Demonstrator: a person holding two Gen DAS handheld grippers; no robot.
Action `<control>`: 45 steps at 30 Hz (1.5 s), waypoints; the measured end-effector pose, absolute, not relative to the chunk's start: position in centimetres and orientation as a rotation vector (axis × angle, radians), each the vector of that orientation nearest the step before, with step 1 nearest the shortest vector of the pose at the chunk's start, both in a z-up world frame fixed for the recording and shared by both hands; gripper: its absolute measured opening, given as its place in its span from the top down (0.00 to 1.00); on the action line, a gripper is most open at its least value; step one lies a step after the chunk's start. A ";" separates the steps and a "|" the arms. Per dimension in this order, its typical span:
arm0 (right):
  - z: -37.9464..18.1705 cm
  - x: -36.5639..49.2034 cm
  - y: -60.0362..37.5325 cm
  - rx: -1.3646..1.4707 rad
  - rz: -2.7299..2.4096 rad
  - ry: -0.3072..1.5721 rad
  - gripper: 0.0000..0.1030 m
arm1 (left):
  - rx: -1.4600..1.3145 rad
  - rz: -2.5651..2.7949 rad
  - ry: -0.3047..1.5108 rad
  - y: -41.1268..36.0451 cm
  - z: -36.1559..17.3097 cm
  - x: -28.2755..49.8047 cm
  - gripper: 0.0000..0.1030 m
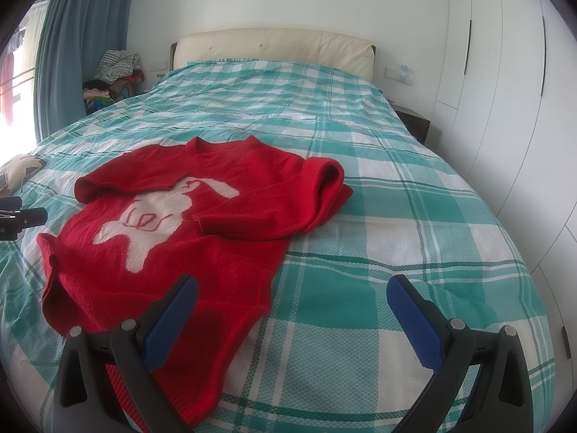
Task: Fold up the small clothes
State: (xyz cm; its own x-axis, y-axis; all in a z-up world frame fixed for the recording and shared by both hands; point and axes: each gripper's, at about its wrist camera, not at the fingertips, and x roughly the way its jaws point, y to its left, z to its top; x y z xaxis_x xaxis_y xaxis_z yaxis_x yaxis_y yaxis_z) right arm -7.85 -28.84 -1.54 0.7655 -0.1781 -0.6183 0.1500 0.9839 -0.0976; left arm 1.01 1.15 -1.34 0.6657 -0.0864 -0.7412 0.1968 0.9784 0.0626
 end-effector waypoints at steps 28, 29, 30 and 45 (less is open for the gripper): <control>-1.2 -9.0 -30.2 -0.014 -0.211 0.653 0.00 | -0.059 -0.179 0.930 7.1 -0.6 3.5 0.00; -1.1 -9.3 -30.6 0.029 -0.192 0.653 0.00 | -0.097 -0.217 0.947 7.6 -0.7 3.6 0.00; -1.1 -9.6 -30.9 0.083 -0.152 0.659 0.00 | -0.127 -0.256 0.967 7.8 -1.0 3.7 0.00; -7.4 -10.9 -27.3 0.384 0.170 0.962 0.35 | 0.046 -0.438 1.065 -0.9 -4.5 -1.2 0.51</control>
